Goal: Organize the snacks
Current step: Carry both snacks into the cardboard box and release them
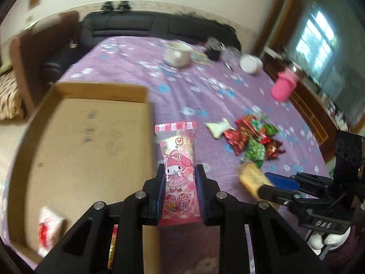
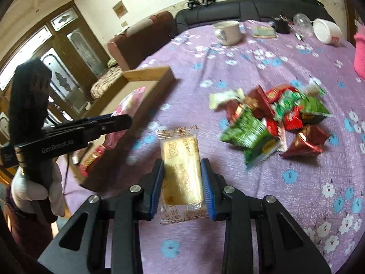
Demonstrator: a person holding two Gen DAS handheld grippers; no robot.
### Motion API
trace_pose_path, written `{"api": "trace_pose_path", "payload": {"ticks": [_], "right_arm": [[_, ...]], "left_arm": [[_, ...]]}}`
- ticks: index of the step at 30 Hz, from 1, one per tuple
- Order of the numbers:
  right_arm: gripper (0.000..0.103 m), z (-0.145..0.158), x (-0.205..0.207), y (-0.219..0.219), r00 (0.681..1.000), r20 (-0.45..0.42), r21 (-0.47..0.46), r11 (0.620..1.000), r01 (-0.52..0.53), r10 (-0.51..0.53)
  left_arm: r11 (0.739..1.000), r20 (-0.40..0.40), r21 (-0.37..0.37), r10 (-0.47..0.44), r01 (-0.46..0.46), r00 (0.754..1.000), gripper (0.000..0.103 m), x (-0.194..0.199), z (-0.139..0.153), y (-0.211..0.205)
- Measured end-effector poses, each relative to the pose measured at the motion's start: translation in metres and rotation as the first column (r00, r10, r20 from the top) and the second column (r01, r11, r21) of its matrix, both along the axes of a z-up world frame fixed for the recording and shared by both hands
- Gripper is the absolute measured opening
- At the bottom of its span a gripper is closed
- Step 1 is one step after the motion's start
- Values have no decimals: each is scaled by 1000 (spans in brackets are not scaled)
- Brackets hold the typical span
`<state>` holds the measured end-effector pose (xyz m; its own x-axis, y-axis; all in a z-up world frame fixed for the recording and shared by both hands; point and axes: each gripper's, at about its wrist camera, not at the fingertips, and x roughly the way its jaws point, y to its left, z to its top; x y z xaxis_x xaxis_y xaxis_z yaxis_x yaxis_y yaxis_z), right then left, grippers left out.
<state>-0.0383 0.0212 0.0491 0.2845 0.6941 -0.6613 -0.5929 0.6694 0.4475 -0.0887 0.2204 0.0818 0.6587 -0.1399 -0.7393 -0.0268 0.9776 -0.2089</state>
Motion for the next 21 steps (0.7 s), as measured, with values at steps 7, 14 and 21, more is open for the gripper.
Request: {"api": "trace_pose_path", "payload": {"ticks": [7, 14, 21], "right_arm": [[35, 23, -4, 60, 988, -73, 76, 988, -134, 139], [35, 24, -7, 144, 970, -95, 44, 975, -219, 223], [37, 4, 1, 200, 967, -120, -34, 972, -232, 226]], "left_arm": [[985, -9, -16, 173, -173, 985, 24, -21, -4, 72], [961, -59, -17, 274, -275, 960, 25, -27, -25, 113], [947, -60, -64, 311, -314, 949, 32, -30, -28, 132]]}}
